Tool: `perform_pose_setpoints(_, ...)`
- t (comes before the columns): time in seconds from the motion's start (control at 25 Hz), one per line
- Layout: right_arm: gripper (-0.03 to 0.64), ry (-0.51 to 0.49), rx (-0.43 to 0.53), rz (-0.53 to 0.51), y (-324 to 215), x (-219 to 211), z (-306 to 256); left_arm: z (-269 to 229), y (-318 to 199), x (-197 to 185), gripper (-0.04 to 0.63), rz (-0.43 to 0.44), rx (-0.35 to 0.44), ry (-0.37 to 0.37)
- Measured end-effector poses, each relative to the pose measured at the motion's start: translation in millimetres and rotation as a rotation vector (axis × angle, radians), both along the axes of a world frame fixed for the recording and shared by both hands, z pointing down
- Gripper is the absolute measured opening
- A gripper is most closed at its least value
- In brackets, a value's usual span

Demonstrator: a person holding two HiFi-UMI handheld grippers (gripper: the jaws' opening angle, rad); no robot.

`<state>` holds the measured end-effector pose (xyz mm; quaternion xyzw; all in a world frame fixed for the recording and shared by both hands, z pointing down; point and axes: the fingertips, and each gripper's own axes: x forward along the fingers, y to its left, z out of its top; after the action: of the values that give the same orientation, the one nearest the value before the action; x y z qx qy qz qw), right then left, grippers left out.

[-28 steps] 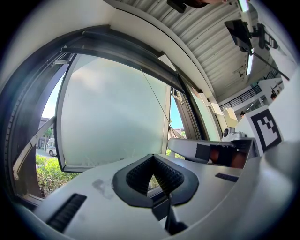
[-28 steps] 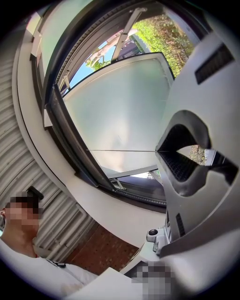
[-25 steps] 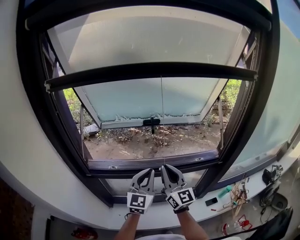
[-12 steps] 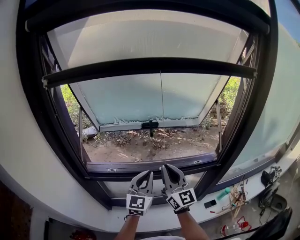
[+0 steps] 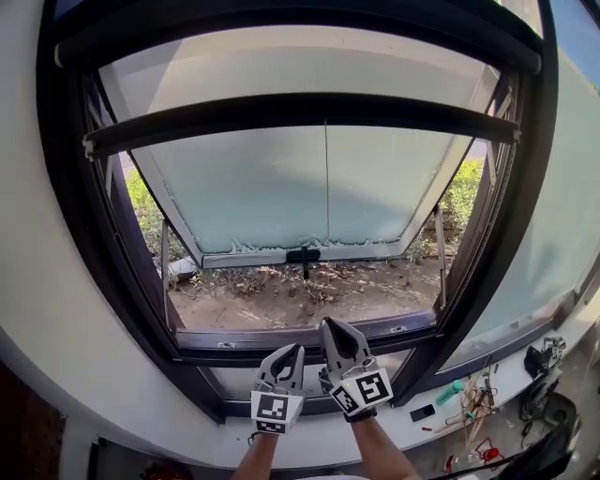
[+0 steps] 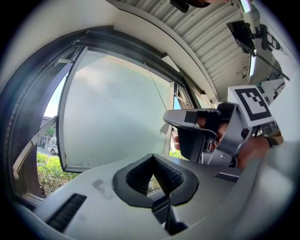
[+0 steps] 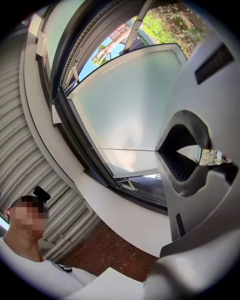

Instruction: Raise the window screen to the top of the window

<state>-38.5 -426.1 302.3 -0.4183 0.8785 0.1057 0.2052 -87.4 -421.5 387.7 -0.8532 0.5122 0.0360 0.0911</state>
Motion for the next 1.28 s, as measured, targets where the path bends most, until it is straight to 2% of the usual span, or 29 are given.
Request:
perform_pose_setpoints(0.36, 0.002, -0.05, 0.034, -0.041, -7.7, -4.4, -28.3, 3.4, -2.2, -8.8, 0.002, -0.025, -0.01, -0.003)
perform_pose_setpoints(0.56, 0.002, -0.048, 0.102, -0.067, -10.1, -11.3, -59.3, 2.8, -4.3, -12.6, 0.002, -0.035, -0.01, -0.009)
perform_pose_setpoints(1.0, 0.002, -0.06, 0.223, -0.077, -8.9, -10.0, -128.3, 1.9, -7.5, -12.2, 0.002, -0.037, -0.009, -0.01)
perform_pose_setpoints(1.16, 0.002, -0.043, 0.245, -0.042, -8.3, -16.0, -132.5, 3.1, -8.4, -8.4, 0.002, -0.03, -0.011, -0.014)
perform_pose_setpoints(1.28, 0.002, -0.096, 0.284, -0.107, 7.2, -14.7, -132.4, 5.3, -8.3, -6.4, 0.002, -0.025, -0.017, -0.022)
